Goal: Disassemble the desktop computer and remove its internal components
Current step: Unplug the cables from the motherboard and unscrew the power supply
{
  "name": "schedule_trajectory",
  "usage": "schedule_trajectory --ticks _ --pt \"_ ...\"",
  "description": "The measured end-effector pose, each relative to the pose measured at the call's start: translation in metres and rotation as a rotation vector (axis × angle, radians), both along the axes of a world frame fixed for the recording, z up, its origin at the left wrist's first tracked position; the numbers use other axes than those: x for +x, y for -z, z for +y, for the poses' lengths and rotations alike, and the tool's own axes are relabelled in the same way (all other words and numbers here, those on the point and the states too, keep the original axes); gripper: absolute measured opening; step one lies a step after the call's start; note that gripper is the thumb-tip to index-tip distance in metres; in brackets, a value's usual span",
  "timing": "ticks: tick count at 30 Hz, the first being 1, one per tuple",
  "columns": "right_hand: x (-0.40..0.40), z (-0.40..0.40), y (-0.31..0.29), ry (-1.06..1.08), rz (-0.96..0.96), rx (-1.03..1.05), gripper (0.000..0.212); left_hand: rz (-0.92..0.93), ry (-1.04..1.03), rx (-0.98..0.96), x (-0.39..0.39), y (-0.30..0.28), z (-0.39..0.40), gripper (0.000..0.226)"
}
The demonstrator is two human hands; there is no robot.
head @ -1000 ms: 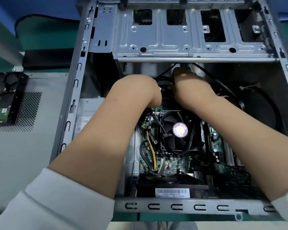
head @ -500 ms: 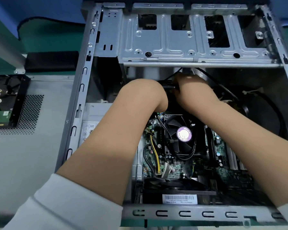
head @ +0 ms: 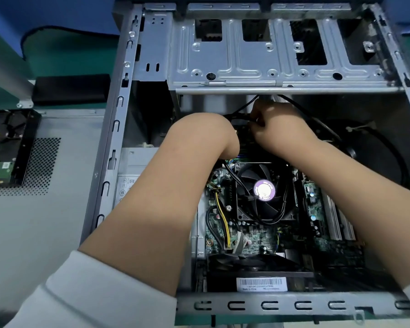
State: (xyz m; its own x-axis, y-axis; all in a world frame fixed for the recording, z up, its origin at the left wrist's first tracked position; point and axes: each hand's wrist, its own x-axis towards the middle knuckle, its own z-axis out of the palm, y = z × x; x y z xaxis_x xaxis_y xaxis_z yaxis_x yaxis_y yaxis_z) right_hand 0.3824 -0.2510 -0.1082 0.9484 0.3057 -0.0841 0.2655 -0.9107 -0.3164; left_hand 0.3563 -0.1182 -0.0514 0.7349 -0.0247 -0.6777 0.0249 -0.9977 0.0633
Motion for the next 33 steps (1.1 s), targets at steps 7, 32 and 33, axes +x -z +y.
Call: schedule_trajectory --ticks 7,32,33 --pt "-0.0012 0.0009 0.0 -0.069 -0.039 -0.041 0.015 -0.023 0.036 0.009 0.0004 -0.0016 -0.0007 0.018" --pt "0.0024 -0.002 -0.0008 -0.034 -0.032 -0.128 0.024 -0.053 0.041 -0.019 -0.0021 -0.0002 0.0001 0.017" --pt "0.0025 -0.002 -0.0001 -0.02 -0.032 -0.128 0.023 -0.052 0.038 -0.022 -0.002 -0.0007 0.0004 0.017"
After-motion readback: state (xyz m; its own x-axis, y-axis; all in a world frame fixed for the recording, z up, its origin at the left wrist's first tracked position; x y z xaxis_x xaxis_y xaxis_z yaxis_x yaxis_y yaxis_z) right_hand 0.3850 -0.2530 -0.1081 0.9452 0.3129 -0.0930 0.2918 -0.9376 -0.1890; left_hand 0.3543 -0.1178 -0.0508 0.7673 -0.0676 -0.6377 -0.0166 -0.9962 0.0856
